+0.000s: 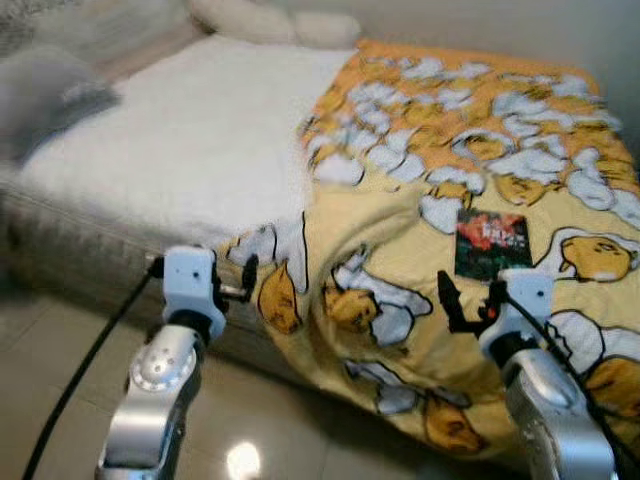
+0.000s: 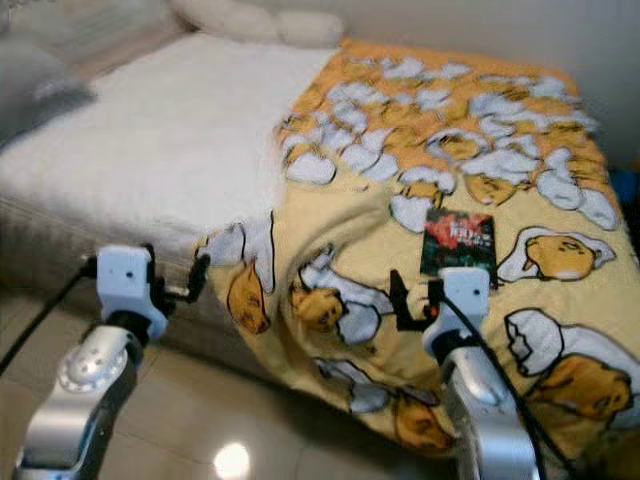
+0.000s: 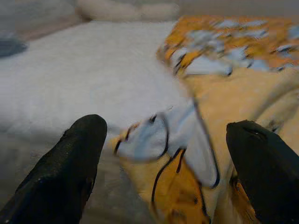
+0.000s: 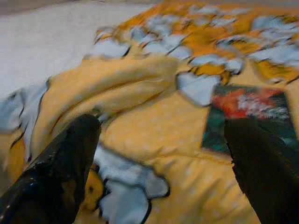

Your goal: Clean up the room

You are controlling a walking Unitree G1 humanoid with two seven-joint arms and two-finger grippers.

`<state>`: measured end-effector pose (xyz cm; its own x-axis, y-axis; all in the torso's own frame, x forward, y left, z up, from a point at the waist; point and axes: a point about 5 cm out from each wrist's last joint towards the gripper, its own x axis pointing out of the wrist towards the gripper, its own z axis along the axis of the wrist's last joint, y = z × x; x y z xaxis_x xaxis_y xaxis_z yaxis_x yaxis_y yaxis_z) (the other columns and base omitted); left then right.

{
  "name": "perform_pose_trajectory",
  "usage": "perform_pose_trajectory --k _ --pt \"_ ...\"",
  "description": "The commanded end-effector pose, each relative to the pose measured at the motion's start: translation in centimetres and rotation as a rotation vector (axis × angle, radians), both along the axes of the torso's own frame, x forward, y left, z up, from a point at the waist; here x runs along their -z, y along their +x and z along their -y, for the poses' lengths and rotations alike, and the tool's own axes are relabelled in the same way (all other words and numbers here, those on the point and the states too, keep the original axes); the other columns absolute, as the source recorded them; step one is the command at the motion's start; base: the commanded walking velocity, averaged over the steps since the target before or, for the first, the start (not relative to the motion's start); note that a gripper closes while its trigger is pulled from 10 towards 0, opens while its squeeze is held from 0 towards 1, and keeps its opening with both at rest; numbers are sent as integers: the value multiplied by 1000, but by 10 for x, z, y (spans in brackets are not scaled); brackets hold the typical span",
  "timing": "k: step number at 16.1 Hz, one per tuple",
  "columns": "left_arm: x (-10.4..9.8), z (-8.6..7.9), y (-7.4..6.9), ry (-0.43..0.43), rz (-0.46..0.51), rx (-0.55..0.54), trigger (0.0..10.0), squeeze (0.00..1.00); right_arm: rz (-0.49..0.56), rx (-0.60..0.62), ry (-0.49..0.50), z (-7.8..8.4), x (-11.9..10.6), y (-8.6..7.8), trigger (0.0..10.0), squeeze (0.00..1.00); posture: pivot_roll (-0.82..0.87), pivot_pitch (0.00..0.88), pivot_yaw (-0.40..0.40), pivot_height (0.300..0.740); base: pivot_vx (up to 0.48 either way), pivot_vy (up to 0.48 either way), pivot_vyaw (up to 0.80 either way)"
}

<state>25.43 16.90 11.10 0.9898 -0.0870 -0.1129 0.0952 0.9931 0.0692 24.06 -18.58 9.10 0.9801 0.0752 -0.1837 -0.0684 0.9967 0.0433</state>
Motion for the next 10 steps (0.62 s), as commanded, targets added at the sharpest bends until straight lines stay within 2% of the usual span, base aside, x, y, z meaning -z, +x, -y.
perform_pose_trajectory --k 1,10 --pt "-1 -2 0 5 -2 -2 10000 1000 22 0 -1 0 -5 3 10000 1000 -25 0 28 740 0 -480 481" --pt "-2 -5 1 20 -3 -2 10000 1000 19 -27 -1 -5 -2 6 10000 1000 -11 0 26 740 0 -480 535"
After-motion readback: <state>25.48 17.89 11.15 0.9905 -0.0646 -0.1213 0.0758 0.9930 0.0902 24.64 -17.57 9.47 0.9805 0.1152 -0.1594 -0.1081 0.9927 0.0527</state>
